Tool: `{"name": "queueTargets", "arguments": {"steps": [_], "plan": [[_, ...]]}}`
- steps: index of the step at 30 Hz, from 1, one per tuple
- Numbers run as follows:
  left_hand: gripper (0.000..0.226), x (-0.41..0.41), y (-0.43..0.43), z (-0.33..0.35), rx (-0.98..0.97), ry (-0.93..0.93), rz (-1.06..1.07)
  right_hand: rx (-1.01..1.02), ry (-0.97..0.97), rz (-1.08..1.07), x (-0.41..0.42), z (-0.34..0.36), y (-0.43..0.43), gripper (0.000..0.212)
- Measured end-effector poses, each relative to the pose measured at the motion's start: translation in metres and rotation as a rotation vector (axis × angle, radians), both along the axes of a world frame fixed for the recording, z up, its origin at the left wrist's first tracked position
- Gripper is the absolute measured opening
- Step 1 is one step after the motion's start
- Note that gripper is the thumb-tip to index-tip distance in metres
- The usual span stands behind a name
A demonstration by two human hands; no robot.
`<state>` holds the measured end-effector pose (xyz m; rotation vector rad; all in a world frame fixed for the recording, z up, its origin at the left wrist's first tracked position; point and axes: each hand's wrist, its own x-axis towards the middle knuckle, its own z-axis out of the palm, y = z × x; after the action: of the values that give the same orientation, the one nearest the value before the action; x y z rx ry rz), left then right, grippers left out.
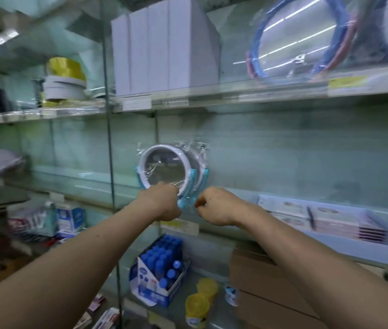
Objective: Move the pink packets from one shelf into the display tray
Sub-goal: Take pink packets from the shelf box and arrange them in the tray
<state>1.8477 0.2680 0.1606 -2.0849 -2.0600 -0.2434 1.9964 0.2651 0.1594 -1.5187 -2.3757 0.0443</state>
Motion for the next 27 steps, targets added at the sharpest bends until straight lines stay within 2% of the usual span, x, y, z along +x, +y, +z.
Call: {"name": "queueTargets", "arguments": {"steps": [7,13,17,22,25,27], "plan": [[0.062,-0.099,0.010,-0.003,-0.017,-0.009,0.092,-0.010,-0.004,0.054,-0.104,-0.004,0.015,0.028],[0.057,-0.184,0.019,-0.004,-0.040,-0.019,0.128,-0.020,-0.011,0.074,-0.193,-0.001,0.021,0.035],[0.058,-0.237,0.023,-0.003,-0.048,-0.016,0.160,-0.025,-0.033,0.065,-0.246,0.001,0.028,0.024],[0.058,-0.292,0.030,-0.003,-0.057,-0.003,0.188,-0.044,-0.010,0.049,-0.304,0.004,0.034,0.042],[0.051,-0.322,0.037,-0.005,-0.058,0.009,0.204,-0.055,-0.025,0.056,-0.333,0.004,0.040,0.038],[0.050,-0.340,0.043,-0.007,-0.061,0.009,0.215,-0.056,-0.035,0.074,-0.353,0.003,0.047,0.028]]}}
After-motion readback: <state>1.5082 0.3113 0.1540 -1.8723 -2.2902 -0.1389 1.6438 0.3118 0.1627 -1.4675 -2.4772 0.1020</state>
